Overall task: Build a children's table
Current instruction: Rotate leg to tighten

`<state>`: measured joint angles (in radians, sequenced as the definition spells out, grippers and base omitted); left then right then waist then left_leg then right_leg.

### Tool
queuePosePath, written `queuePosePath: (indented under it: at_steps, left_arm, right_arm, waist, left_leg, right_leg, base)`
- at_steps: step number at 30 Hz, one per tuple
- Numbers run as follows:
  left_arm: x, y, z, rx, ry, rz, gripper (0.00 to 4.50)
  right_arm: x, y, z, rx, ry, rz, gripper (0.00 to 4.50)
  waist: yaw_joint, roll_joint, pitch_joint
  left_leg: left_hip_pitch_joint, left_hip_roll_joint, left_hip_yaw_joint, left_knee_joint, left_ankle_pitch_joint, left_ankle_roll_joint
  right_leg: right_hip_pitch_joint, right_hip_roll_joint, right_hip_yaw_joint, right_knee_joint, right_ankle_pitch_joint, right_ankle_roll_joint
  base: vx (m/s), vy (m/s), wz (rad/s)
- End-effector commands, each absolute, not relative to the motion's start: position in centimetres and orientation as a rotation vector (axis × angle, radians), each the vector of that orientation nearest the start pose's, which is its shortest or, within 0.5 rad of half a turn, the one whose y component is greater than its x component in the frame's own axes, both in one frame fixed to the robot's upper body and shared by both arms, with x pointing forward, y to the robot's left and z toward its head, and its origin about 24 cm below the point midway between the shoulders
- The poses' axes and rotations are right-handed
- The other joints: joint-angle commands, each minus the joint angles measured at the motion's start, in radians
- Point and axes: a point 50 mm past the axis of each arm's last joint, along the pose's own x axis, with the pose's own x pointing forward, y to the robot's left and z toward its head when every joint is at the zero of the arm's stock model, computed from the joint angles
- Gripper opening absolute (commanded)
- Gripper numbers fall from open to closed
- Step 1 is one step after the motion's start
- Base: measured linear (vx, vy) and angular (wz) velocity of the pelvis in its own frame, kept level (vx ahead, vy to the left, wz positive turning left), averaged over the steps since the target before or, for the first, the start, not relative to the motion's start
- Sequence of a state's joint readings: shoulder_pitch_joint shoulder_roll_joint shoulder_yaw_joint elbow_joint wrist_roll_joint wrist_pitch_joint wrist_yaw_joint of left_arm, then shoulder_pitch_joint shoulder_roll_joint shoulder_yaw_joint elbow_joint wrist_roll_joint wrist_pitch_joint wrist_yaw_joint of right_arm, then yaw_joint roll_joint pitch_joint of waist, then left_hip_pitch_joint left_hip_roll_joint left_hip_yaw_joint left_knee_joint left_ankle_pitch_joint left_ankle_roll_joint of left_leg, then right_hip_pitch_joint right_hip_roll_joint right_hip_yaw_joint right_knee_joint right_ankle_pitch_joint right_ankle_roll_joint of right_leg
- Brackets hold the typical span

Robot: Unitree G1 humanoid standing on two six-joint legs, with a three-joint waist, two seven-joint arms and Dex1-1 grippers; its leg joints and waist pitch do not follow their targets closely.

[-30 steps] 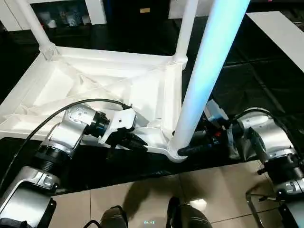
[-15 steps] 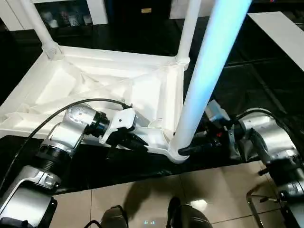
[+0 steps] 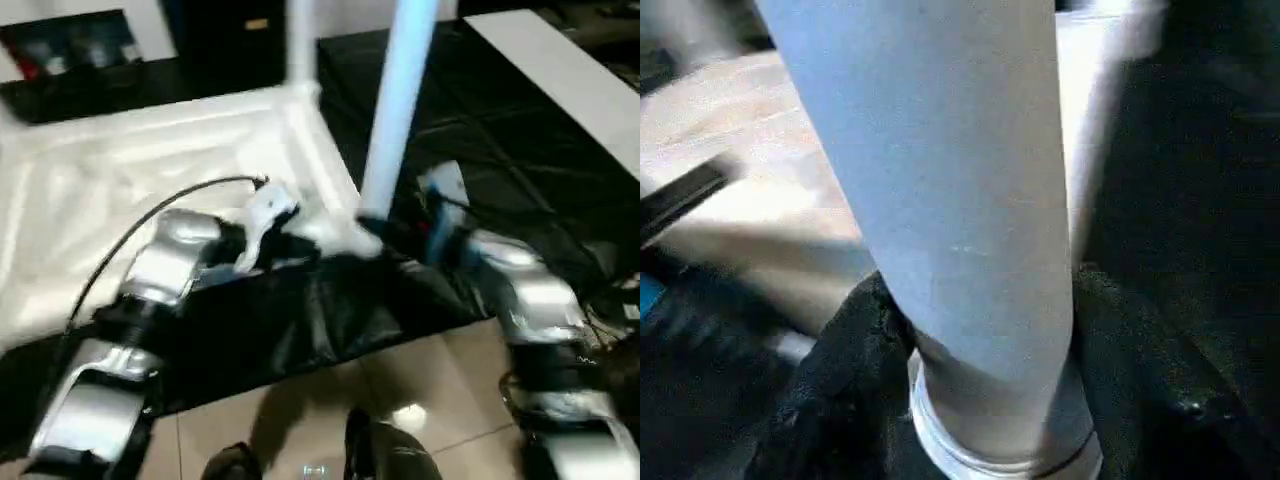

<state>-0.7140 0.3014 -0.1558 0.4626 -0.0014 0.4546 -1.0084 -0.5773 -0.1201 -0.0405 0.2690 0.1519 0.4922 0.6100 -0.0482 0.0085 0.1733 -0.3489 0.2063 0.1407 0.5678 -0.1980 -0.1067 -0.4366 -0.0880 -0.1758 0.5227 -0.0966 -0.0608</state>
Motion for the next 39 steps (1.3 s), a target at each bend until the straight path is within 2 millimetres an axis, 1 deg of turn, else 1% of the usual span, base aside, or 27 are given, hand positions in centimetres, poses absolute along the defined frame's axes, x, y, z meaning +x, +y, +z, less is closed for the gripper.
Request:
queuePosePath:
  at_steps: [1, 2, 3, 4, 5, 6, 8, 11, 13, 14, 15, 16, 17, 18, 20, 22, 23, 25, 26, 27, 28, 31, 32, 35, 36, 37, 39]
  left_arm:
    - [35.1, 8.2, 11.3, 0.181, 0.327, -1.044, 0.00]
    - [35.2, 8.1, 11.4, 0.177, 0.326, -1.026, 0.00]
    - [35.2, 8.1, 11.4, 0.177, 0.326, -1.026, 0.00]
    - [35.4, 7.9, 11.6, 0.177, 0.324, -0.991, 0.00]
    - [35.4, 7.9, 11.6, 0.177, 0.321, -0.980, 0.00]
    - [35.4, 7.9, 11.7, 0.176, 0.320, -0.974, 0.00]
    - [35.3, 7.8, 11.7, 0.178, 0.319, -0.977, 0.00]
    - [35.0, 8.2, 11.7, 0.193, 0.313, -0.999, 0.00]
    - [34.7, 8.4, 11.7, 0.205, 0.309, -1.025, 0.00]
    - [34.6, 8.6, 11.6, 0.212, 0.309, -1.039, 0.00]
    - [34.3, 8.7, 11.6, 0.219, 0.309, -1.059, 0.00]
    - [34.1, 9.1, 11.4, 0.235, 0.315, -1.076, 0.00]
    - [34.1, 9.2, 11.3, 0.240, 0.316, -1.081, 0.00]
    - [34.0, 9.4, 11.3, 0.246, 0.317, -1.085, 0.00]
    - [33.7, 10.3, 10.9, 0.281, 0.328, -1.117, 0.00]
    - [33.4, 11.0, 10.8, 0.300, 0.329, -1.151, 0.00]
    - [33.4, 11.0, 10.8, 0.302, 0.329, -1.155, 0.00]
    - [33.0, 11.7, 10.7, 0.340, 0.322, -1.221, 0.00]
    - [32.8, 11.9, 10.6, 0.353, 0.326, -1.247, 0.00]
    - [32.2, 12.4, 10.5, 0.387, 0.326, -1.323, 0.00]
    - [32.1, 12.5, 10.5, 0.396, 0.326, -1.340, 0.00]
    - [31.6, 13.1, 10.3, 0.437, 0.348, -1.401, 0.00]
    - [31.2, 13.6, 10.1, 0.468, 0.365, -1.460, 0.00]
    - [31.0, 14.0, 10.1, 0.486, 0.373, -1.492, 0.00]
    - [30.9, 14.2, 10.2, 0.500, 0.379, -1.527, 0.00]
    - [30.8, 14.3, 10.3, 0.507, 0.385, -1.547, 0.00]
    - [30.7, 14.5, 10.3, 0.514, 0.390, -1.569, 0.00]
  right_arm:
    - [32.6, -3.6, 10.0, 0.189, 0.288, 0.906, 2.04]
    - [32.7, -3.4, 10.1, 0.197, 0.295, 0.886, 2.04]
    - [32.7, -3.4, 10.1, 0.197, 0.295, 0.886, 2.04]
    - [33.0, -2.9, 10.3, 0.214, 0.291, 0.839, 2.04]
    - [33.1, -2.7, 10.3, 0.204, 0.284, 0.824, 2.39]
    - [33.1, -2.7, 10.4, 0.187, 0.275, 0.816, 2.60]
    - [32.9, -2.7, 10.4, 0.170, 0.260, 0.822, 2.80]
    - [32.8, -3.5, 10.2, 0.145, 0.242, 0.822, 3.21]
    - [32.8, -4.6, 10.1, 0.161, 0.227, 0.812, 3.25]
    - [32.7, -5.0, 10.1, 0.155, 0.213, 0.819, 3.44]
    - [32.6, -5.6, 10.0, 0.146, 0.207, 0.831, 3.58]
    - [32.4, -6.4, 9.9, 0.126, 0.194, 0.853, 3.68]
    - [32.3, -6.6, 9.9, 0.120, 0.190, 0.859, 3.71]
    - [32.2, -6.9, 9.9, 0.113, 0.183, 0.867, 3.76]
    - [32.0, -8.7, 9.9, 0.083, 0.166, 0.911, 4.02]
    - [31.8, -10.0, 9.9, 0.050, 0.158, 0.955, 4.22]
    - [31.8, -10.1, 10.0, 0.046, 0.157, 0.959, 4.22]
    - [31.5, -11.5, 10.0, -0.001, 0.157, 1.012, 4.32]
    - [31.4, -12.0, 10.0, -0.026, 0.160, 1.037, 4.43]
    - [31.1, -13.0, 9.9, -0.078, 0.174, 1.089, 4.43]
    - [31.1, -13.2, 9.9, -0.088, 0.178, 1.100, 4.43]
    - [30.7, -14.0, 9.8, -0.137, 0.198, 1.166, 4.43]
    - [30.3, -14.6, 9.7, -0.190, 0.220, 1.245, 4.43]
    - [30.1, -15.1, 9.8, -0.224, 0.234, 1.297, 4.43]
    - [29.9, -15.3, 9.9, -0.239, 0.241, 1.345, 4.43]
    - [29.8, -15.4, 10.0, -0.237, 0.244, 1.380, 4.43]
    - [29.7, -15.5, 10.2, -0.233, 0.244, 1.419, 4.43]
  waist:
    - [0.009, -0.002, -0.070]
    - [0.007, 0.001, -0.072]
    - [0.007, 0.001, -0.072]
    - [0.008, 0.000, -0.076]
    - [0.008, 0.001, -0.076]
    - [0.009, -0.001, -0.080]
    - [0.011, 0.001, -0.080]
    - [0.013, 0.001, -0.081]
    - [0.014, 0.001, -0.080]
    - [0.016, 0.003, -0.080]
    - [0.015, 0.001, -0.080]
    - [0.015, 0.003, -0.081]
    - [0.018, 0.004, -0.081]
    - [0.018, 0.002, -0.080]
    - [0.019, 0.002, -0.080]
    - [0.025, 0.001, -0.076]
    - [0.026, 0.001, -0.077]
    - [0.030, 0.002, -0.074]
    - [0.033, 0.000, -0.077]
    - [0.038, 0.000, -0.078]
    - [0.038, 0.000, -0.079]
    - [0.045, 0.002, -0.081]
    - [0.047, -0.002, -0.083]
    - [0.062, 0.000, -0.083]
    - [0.067, -0.001, -0.084]
    - [0.070, -0.007, -0.085]
    - [0.077, -0.005, -0.087]
  left_leg:
    - [-0.014, -0.016, 0.005, -0.051, -0.137, 0.097]
    - [-0.012, -0.012, 0.004, -0.052, -0.123, 0.105]
    - [-0.012, -0.012, 0.004, -0.052, -0.123, 0.105]
    - [-0.015, -0.008, 0.004, -0.053, -0.105, 0.119]
    - [-0.016, -0.007, 0.003, -0.053, -0.097, 0.123]
    - [-0.018, -0.005, 0.003, -0.052, -0.073, 0.132]
    - [-0.017, -0.001, 0.003, -0.053, -0.054, 0.150]
    - [-0.017, 0.000, 0.005, -0.052, -0.045, 0.164]
    - [-0.016, 0.001, 0.006, -0.053, -0.047, 0.169]
    - [-0.017, 0.003, 0.006, -0.053, -0.043, 0.172]
    - [-0.017, 0.004, 0.006, -0.053, -0.039, 0.178]
    - [-0.017, 0.005, 0.006, -0.052, -0.034, 0.185]
    - [-0.016, 0.005, 0.005, -0.052, -0.033, 0.188]
    - [-0.017, 0.005, 0.006, -0.052, -0.031, 0.197]
    - [-0.018, 0.004, 0.007, -0.052, -0.037, 0.198]
    - [-0.015, 0.004, 0.008, -0.053, -0.072, 0.190]
    - [-0.015, 0.004, 0.008, -0.053, -0.076, 0.187]
    - [-0.015, 0.004, 0.006, -0.054, -0.087, 0.175]
    - [-0.013, 0.005, 0.006, -0.054, -0.094, 0.169]
    - [-0.012, 0.006, 0.006, -0.054, -0.090, 0.170]
    - [-0.015, 0.007, 0.006, -0.053, -0.083, 0.173]
    - [-0.010, 0.012, 0.007, -0.053, -0.063, 0.180]
    - [-0.010, 0.013, 0.008, -0.053, -0.062, 0.182]
    - [-0.007, 0.017, 0.010, -0.053, -0.057, 0.185]
    - [-0.007, 0.018, 0.011, -0.053, -0.056, 0.186]
    - [-0.009, 0.018, 0.011, -0.052, -0.057, 0.188]
    - [-0.007, 0.019, 0.013, -0.051, -0.047, 0.187]
  right_leg:
    - [0.085, -0.045, 0.037, -0.087, -0.558, 0.004]
    - [0.083, -0.046, 0.042, -0.081, -0.524, -0.013]
    - [0.083, -0.046, 0.042, -0.081, -0.524, -0.013]
    - [0.086, -0.048, 0.047, -0.070, -0.477, -0.032]
    - [0.086, -0.050, 0.049, -0.067, -0.461, -0.042]
    - [0.089, -0.050, 0.052, -0.059, -0.415, -0.059]
    - [0.089, -0.051, 0.054, -0.052, -0.370, -0.084]
    - [0.090, -0.052, 0.058, -0.047, -0.349, -0.105]
    - [0.090, -0.052, 0.059, -0.047, -0.343, -0.114]
    - [0.090, -0.054, 0.061, -0.044, -0.332, -0.120]
    - [0.091, -0.054, 0.062, -0.042, -0.318, -0.126]
    - [0.091, -0.053, 0.063, -0.040, -0.303, -0.133]
    - [0.092, -0.054, 0.063, -0.039, -0.299, -0.134]
    - [0.091, -0.053, 0.064, -0.038, -0.290, -0.136]
    - [0.092, -0.053, 0.064, -0.040, -0.303, -0.138]
    - [0.090, -0.054, 0.064, -0.048, -0.357, -0.119]
    - [0.091, -0.055, 0.064, -0.049, -0.368, -0.115]
    - [0.089, -0.055, 0.063, -0.053, -0.395, -0.106]
    - [0.090, -0.055, 0.064, -0.052, -0.403, -0.096]
    - [0.089, -0.056, 0.065, -0.051, -0.399, -0.098]
    - [0.091, -0.057, 0.067, -0.047, -0.386, -0.102]
    - [0.086, -0.056, 0.068, -0.041, -0.347, -0.133]
    - [0.086, -0.056, 0.069, -0.041, -0.348, -0.133]
    - [0.084, -0.056, 0.072, -0.036, -0.339, -0.142]
    - [0.083, -0.057, 0.072, -0.034, -0.335, -0.147]
    - [0.086, -0.057, 0.073, -0.032, -0.338, -0.149]
    - [0.084, -0.058, 0.074, -0.032, -0.336, -0.153]
  base:
    - [0.000, 0.000, 0.00]
    - [0.000, 0.000, 0.00]
    - [0.000, 0.000, 0.00]
    - [0.000, 0.000, 0.00]
    - [0.000, 0.000, 0.00]
    - [0.000, 0.000, 0.00]
    - [0.000, 0.000, 0.00]
    - [0.000, 0.000, 0.00]
    - [0.000, 0.000, 0.00]
    - [0.000, 0.000, 0.00]
    - [0.000, 0.000, 0.00]
    - [0.000, 0.000, 0.00]
    - [0.000, 0.000, 0.00]
    - [0.000, 0.000, 0.00]
    - [0.000, 0.000, 0.00]
    - [0.000, 0.000, 0.00]
    - [0.000, 0.000, 0.00]
    - [0.000, 0.000, 0.00]
    - [0.000, 0.000, 0.00]
    - [0.000, 0.000, 0.00]
    - [0.000, 0.000, 0.00]
    - [0.000, 0.000, 0.00]
    - [0.000, 0.000, 0.00]
    - [0.000, 0.000, 0.00]
    - [0.000, 0.000, 0.00]
    - [0.000, 0.000, 0.00]
    - [0.000, 0.000, 0.00]
